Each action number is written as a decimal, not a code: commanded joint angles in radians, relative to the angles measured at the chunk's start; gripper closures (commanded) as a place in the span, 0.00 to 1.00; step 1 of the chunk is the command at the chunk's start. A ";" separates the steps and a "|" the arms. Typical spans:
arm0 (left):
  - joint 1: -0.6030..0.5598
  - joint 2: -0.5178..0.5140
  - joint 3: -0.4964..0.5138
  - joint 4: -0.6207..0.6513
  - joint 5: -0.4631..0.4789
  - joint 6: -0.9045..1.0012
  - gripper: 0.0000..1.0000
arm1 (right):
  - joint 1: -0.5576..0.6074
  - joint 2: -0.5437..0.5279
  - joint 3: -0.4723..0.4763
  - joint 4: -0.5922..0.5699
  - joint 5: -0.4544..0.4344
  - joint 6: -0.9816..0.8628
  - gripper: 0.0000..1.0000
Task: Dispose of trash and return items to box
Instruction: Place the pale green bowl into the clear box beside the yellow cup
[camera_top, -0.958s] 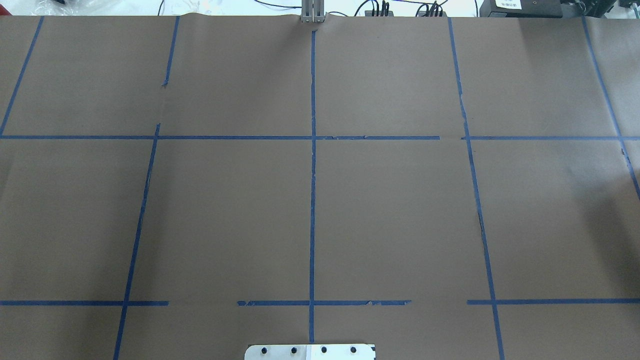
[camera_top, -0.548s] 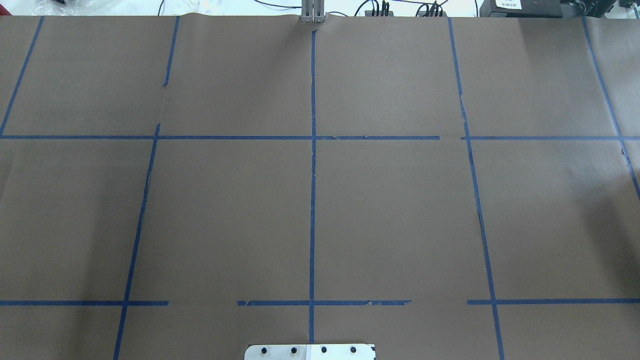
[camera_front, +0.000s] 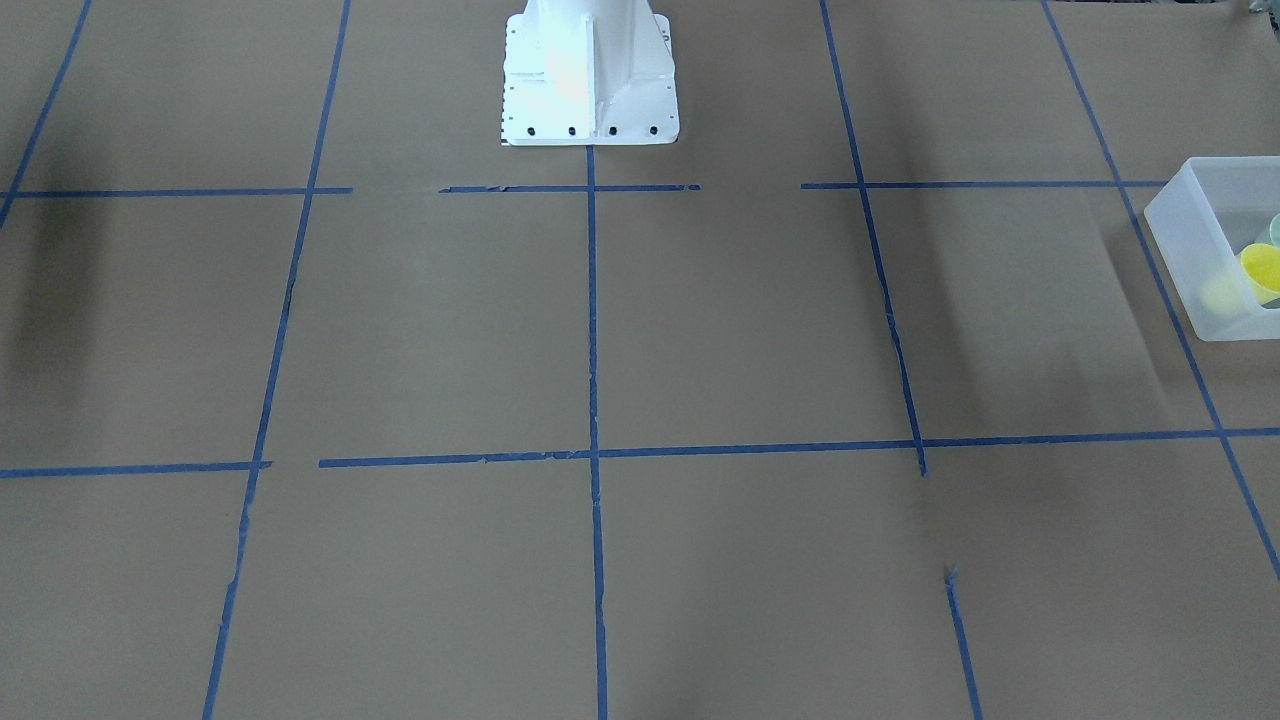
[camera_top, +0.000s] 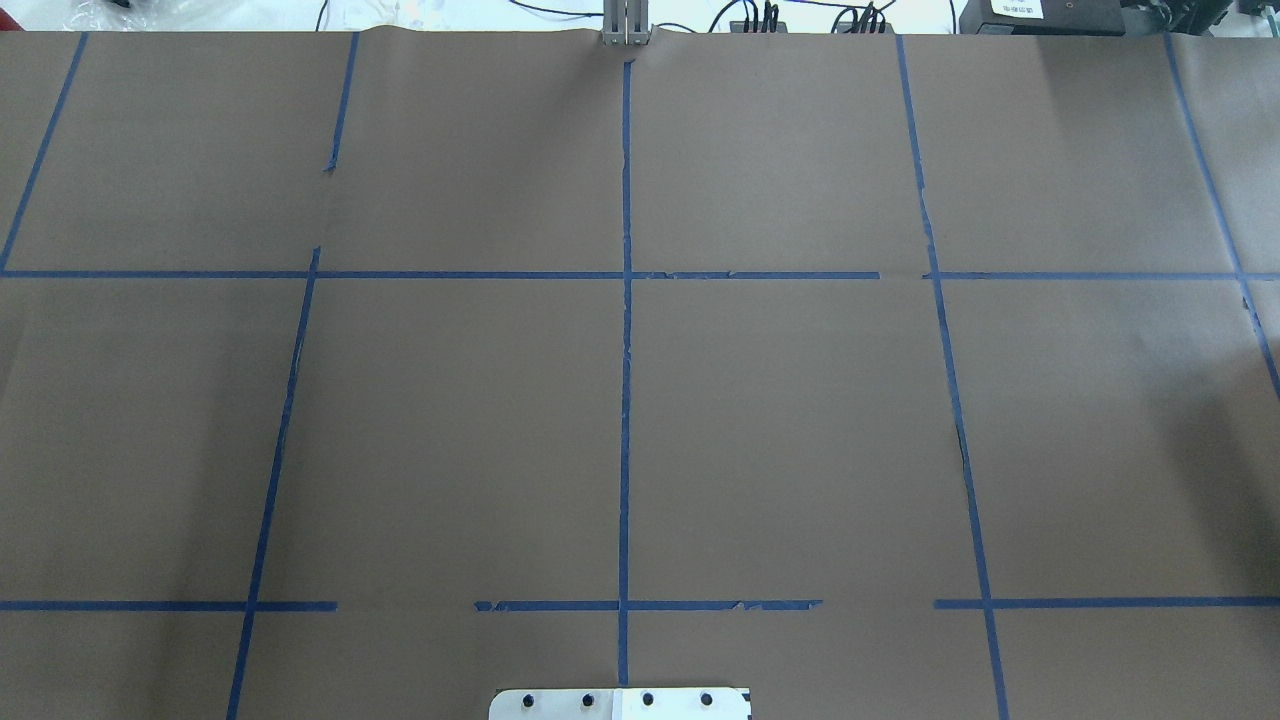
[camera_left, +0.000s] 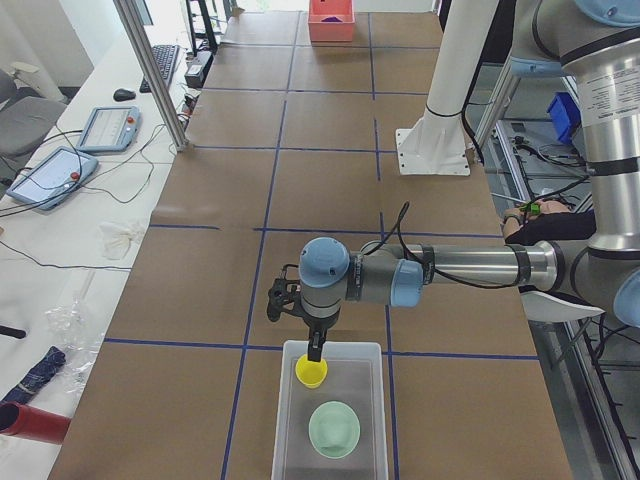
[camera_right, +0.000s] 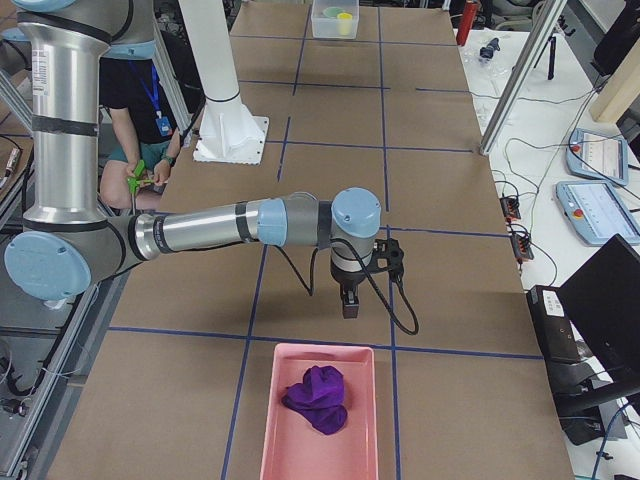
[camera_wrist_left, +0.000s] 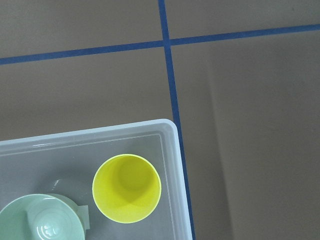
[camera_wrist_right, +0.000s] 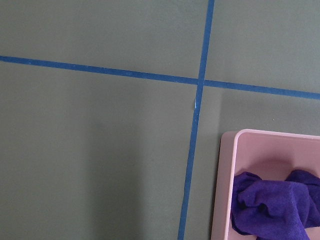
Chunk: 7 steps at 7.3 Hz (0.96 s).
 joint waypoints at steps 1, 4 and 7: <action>-0.007 -0.009 -0.010 -0.002 0.007 0.002 0.00 | -0.007 -0.003 -0.001 0.001 -0.002 -0.001 0.00; -0.014 -0.006 -0.039 -0.002 0.005 0.002 0.00 | -0.024 -0.003 -0.009 0.001 -0.007 -0.001 0.00; -0.015 0.002 -0.041 -0.002 0.001 0.000 0.00 | -0.042 -0.013 -0.076 0.034 -0.010 0.002 0.00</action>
